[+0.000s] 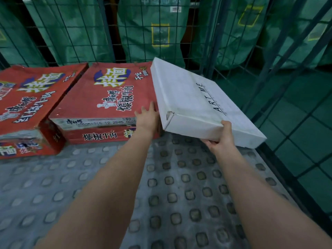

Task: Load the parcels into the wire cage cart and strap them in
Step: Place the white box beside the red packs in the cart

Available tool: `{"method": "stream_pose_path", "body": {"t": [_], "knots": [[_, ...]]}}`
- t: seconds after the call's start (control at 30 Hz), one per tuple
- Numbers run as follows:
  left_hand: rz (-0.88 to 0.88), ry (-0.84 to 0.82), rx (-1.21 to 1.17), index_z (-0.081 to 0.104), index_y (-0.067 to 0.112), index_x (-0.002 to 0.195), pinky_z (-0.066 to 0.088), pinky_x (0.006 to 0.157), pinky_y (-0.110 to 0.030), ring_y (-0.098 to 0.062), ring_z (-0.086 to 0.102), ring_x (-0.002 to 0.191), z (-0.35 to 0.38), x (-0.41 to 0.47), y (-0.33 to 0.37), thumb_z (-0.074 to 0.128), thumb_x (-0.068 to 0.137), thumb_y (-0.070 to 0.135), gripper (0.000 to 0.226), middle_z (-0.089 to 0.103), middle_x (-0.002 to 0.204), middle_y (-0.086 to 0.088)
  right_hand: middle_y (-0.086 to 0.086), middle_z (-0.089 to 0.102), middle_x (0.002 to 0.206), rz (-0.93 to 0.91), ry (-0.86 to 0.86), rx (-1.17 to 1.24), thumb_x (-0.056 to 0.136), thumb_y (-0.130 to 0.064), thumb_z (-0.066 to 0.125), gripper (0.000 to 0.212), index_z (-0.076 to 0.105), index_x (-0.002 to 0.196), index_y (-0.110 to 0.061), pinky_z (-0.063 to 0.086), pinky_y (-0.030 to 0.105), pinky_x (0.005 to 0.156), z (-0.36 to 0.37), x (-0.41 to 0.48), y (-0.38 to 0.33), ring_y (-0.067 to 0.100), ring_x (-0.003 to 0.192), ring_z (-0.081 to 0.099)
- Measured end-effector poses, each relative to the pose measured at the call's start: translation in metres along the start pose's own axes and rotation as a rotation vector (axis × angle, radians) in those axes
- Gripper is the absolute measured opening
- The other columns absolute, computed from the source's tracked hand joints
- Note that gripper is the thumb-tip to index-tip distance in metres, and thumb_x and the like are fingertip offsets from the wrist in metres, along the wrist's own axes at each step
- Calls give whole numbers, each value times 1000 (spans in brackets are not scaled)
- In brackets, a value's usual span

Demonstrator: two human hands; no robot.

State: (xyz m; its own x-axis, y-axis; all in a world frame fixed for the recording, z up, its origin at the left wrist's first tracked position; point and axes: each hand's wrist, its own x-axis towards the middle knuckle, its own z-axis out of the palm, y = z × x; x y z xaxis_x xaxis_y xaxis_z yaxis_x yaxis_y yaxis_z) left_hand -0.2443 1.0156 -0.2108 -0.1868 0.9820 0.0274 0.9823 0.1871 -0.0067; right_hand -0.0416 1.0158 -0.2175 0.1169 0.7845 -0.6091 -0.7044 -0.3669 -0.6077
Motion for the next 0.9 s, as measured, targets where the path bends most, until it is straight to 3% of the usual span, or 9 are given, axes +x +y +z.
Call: {"method": "stream_pose_path", "body": {"t": [0.17, 0.3, 0.43, 0.6, 0.7, 0.77, 0.83, 0.9], "knots": [[3, 19, 40, 27, 26, 146, 41, 97, -56, -45, 37, 127, 3, 3, -11, 37, 99, 7, 53, 28, 146, -26, 11, 48, 110, -8, 6, 1, 80, -31, 67, 49, 41, 116, -9, 55, 49, 72, 1, 4, 3, 33, 98, 54], [18, 61, 28, 23, 29, 146, 46, 89, -53, -46, 46, 118, 8, 2, -18, 43, 97, 4, 59, 36, 139, -27, 13, 48, 113, -5, -13, -21, 82, -31, 66, 46, 42, 114, -9, 54, 48, 65, 4, 3, 0, 34, 101, 54], [-21, 68, 27, 31, 23, 138, 47, 84, -51, -44, 51, 110, 4, 0, -40, 44, 94, 1, 50, 43, 129, -25, 13, 47, 112, -14, 8, -61, 83, -29, 66, 45, 41, 114, -8, 54, 50, 72, 8, 2, -2, 33, 97, 53], [-17, 81, 62, 36, 19, 134, 47, 83, -51, -44, 53, 106, -2, -5, -57, 42, 93, -2, 47, 47, 122, -24, 12, 46, 117, -111, 48, -228, 83, -25, 66, 72, 25, 139, -5, 55, 51, 76, 18, 8, 12, 28, 101, 53], [-3, 51, 57, 33, 20, 137, 45, 89, -56, -46, 49, 112, -4, -6, -56, 41, 92, -4, 52, 45, 127, -24, 13, 46, 118, -119, 57, -277, 85, -26, 64, 74, 20, 141, -5, 54, 51, 82, 26, 14, 27, 27, 99, 53], [-16, 26, 30, 26, 21, 143, 39, 97, -59, -48, 42, 122, -5, -9, -55, 42, 91, -4, 59, 38, 137, -25, 12, 44, 123, -81, 43, -346, 89, -31, 59, 74, 17, 144, -6, 52, 49, 88, 31, 18, 36, 26, 97, 52], [-3, 41, 26, 18, 18, 147, 23, 107, -62, -41, 29, 134, -7, -18, -49, 46, 89, 1, 66, 25, 149, -20, 12, 42, 135, -33, -10, -491, 94, -36, 51, 67, 20, 147, -7, 49, 46, 94, 34, 22, 45, 29, 104, 53], [136, 75, 89, 18, 16, 147, 10, 112, -61, -31, 25, 139, -6, -25, -38, 45, 86, 7, 67, 24, 152, -13, 15, 41, 139, -48, -83, -621, 98, -33, 44, 55, 29, 144, -6, 51, 41, 91, 35, 28, 50, 31, 116, 52]]}}
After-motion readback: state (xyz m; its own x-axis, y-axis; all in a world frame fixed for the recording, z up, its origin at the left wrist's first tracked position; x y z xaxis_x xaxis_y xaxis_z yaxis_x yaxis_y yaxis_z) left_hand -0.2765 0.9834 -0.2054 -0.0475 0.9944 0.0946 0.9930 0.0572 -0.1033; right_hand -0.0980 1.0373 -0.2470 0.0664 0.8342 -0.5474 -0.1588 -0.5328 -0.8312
